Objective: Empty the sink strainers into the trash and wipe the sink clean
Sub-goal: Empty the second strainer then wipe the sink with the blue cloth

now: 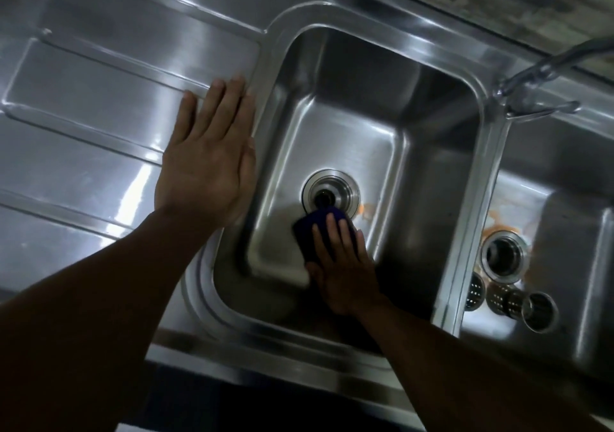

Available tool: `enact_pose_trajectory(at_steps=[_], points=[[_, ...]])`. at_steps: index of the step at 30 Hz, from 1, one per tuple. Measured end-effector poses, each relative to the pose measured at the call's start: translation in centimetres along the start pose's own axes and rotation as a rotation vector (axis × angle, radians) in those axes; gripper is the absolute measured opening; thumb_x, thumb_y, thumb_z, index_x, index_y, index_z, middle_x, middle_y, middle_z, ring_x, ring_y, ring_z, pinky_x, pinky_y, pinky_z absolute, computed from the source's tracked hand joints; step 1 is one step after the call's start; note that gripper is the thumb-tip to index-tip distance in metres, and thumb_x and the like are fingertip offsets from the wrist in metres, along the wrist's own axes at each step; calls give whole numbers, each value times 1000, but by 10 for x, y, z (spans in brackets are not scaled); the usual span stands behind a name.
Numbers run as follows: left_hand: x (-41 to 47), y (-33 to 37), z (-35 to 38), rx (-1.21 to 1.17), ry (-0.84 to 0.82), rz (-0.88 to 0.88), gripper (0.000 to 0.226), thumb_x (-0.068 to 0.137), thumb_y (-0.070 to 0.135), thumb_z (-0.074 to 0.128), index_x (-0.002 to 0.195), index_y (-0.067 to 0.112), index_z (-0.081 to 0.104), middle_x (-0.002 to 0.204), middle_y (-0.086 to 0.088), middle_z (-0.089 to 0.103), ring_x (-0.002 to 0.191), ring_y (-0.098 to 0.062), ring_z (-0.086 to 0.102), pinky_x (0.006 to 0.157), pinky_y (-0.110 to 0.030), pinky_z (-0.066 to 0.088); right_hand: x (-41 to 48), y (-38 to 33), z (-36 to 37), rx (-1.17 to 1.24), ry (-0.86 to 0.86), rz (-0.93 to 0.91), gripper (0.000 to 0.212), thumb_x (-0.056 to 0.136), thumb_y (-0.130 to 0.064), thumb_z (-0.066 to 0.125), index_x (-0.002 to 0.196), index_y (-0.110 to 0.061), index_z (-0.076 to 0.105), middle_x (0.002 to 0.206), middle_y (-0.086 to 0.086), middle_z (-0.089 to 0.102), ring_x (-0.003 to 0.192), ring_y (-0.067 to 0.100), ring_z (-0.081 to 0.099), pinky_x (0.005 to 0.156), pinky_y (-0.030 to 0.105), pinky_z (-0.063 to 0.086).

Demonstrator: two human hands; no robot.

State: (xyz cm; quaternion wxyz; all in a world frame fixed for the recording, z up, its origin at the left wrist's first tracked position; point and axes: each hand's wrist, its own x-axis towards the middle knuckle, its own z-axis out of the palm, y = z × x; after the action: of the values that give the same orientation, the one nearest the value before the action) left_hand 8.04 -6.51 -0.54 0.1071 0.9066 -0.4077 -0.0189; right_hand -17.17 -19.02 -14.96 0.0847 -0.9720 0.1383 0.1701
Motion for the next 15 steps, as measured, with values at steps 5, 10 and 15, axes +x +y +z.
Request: enact_pose_trajectory(at_steps=[5, 10, 15], points=[[0, -1, 4, -8, 1, -5, 59, 104, 29, 24, 158, 8, 24, 168, -11, 17, 157, -25, 9, 127, -51, 9, 43, 14, -5, 95, 169, 472, 69, 100, -49, 35, 157, -10, 30, 162, 26, 23, 150, 43, 25, 121, 56, 25], [0, -1, 6, 22, -4, 12, 60, 103, 29, 23, 158, 6, 23, 168, -14, 17, 157, -29, 10, 127, -52, 8, 111, 46, -23, 113, 176, 511, 71, 102, -52, 24, 161, -13, 13, 166, 22, 9, 154, 40, 9, 125, 54, 9], [0, 0, 5, 21, -11, 12, 60, 104, 30, 22, 158, 5, 23, 167, -15, 16, 157, -30, 9, 127, -53, 8, 168, 25, -47, 189, 194, 381, 67, 102, -46, 18, 161, -15, 11, 168, 18, 3, 155, 40, 0, 125, 55, 4]])
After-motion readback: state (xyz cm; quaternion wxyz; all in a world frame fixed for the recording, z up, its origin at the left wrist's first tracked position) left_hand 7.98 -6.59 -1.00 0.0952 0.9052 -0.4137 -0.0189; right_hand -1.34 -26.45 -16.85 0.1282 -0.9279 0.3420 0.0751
